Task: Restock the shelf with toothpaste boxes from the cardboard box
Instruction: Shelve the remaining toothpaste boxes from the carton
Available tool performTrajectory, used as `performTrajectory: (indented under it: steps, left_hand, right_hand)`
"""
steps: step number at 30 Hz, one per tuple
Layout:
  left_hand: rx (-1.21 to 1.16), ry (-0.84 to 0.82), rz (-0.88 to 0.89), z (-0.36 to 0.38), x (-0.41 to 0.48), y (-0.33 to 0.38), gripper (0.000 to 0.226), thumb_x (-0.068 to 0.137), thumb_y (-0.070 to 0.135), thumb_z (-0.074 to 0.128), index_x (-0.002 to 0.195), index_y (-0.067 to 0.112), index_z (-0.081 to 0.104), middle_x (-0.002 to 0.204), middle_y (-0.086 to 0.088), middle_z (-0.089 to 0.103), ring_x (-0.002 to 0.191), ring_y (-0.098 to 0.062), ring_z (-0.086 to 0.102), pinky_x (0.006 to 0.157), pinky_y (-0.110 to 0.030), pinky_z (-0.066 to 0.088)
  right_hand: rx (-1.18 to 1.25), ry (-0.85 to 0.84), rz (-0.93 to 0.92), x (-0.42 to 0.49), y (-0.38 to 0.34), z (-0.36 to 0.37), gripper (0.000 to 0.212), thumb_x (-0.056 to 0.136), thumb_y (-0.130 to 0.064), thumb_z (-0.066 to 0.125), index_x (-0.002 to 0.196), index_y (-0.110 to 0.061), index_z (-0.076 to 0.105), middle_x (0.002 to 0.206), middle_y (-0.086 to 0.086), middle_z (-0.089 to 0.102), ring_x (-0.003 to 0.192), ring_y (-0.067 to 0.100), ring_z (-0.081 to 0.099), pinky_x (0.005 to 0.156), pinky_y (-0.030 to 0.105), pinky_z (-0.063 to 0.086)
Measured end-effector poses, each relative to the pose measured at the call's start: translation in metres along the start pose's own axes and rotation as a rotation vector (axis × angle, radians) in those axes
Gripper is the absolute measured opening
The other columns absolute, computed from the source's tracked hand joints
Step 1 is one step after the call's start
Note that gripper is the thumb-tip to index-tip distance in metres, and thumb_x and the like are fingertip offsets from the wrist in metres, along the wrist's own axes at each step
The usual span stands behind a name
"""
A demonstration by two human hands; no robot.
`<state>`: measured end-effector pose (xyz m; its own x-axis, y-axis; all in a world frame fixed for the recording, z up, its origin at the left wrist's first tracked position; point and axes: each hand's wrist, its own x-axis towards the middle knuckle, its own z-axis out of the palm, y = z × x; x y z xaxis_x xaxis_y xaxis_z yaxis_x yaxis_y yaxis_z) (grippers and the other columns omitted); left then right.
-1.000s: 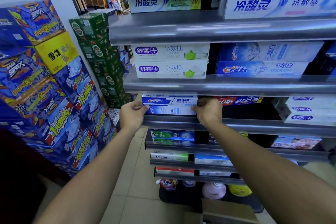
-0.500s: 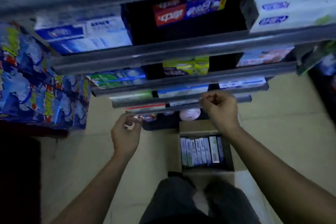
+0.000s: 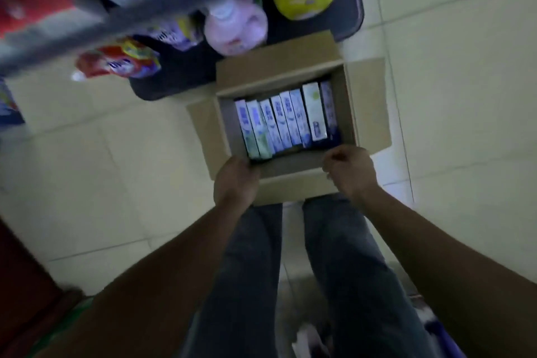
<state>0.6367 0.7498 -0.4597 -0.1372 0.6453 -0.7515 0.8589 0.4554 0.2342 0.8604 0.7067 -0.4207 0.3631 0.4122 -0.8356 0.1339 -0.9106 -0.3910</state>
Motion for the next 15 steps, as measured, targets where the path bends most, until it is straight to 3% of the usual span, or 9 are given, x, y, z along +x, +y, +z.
performTrajectory:
  steps: [2, 5, 10, 12, 15]
  left_hand:
    - [0.086, -0.03, -0.01, 0.039, 0.043, -0.002, 0.039, 0.085, 0.044, 0.05, 0.11, 0.02, 0.066, 0.116, -0.01, 0.069, 0.097, -0.033, 0.066, 0.072, -0.032, 0.045]
    - [0.056, -0.044, -0.107, 0.085, 0.099, -0.007, 0.054, 0.091, 0.042, 0.06, 0.141, 0.022, 0.054, 0.132, -0.006, 0.065, 0.082, -0.016, 0.057, 0.067, -0.025, 0.04]
    - [0.038, 0.008, -0.097, 0.145, 0.174, -0.011, 0.063, 0.091, 0.036, 0.064, 0.145, 0.015, 0.04, 0.14, -0.011, 0.057, 0.115, -0.031, 0.063, 0.077, -0.031, 0.046]
    - [0.064, 0.048, -0.113, 0.167, 0.198, -0.013, 0.073, 0.092, 0.034, 0.067, 0.151, 0.011, 0.032, 0.151, -0.015, 0.044, 0.13, -0.034, 0.054, 0.094, -0.038, 0.051]
    - [0.11, 0.085, -0.199, 0.197, 0.217, -0.012, 0.092, 0.093, 0.036, 0.068, 0.159, 0.006, 0.011, 0.165, -0.019, 0.018, 0.148, -0.037, 0.031, 0.117, -0.04, 0.033]
  right_hand:
    - [-0.015, 0.003, 0.006, 0.033, 0.027, 0.016, 0.013, 0.085, -0.015, 0.065, 0.075, -0.018, 0.073, 0.079, 0.008, 0.075, 0.081, 0.033, 0.071, 0.081, 0.052, 0.058]
    - [-0.002, 0.015, -0.015, 0.07, 0.051, 0.036, 0.018, 0.084, -0.02, 0.067, 0.075, -0.035, 0.072, 0.08, -0.004, 0.074, 0.083, 0.027, 0.072, 0.084, 0.048, 0.059]
    - [0.161, 0.033, -0.064, 0.113, 0.068, 0.065, 0.014, 0.084, -0.013, 0.071, 0.077, -0.026, 0.07, 0.079, -0.002, 0.072, 0.08, 0.022, 0.068, 0.083, 0.039, 0.057]
    - [0.201, 0.016, -0.08, 0.122, 0.072, 0.076, 0.015, 0.084, -0.012, 0.072, 0.078, -0.025, 0.069, 0.078, 0.005, 0.072, 0.078, 0.025, 0.068, 0.083, 0.047, 0.058]
    - [0.248, -0.019, -0.072, 0.127, 0.082, 0.087, 0.016, 0.085, -0.009, 0.072, 0.081, -0.024, 0.069, 0.077, 0.012, 0.071, 0.074, 0.024, 0.066, 0.083, 0.05, 0.057]
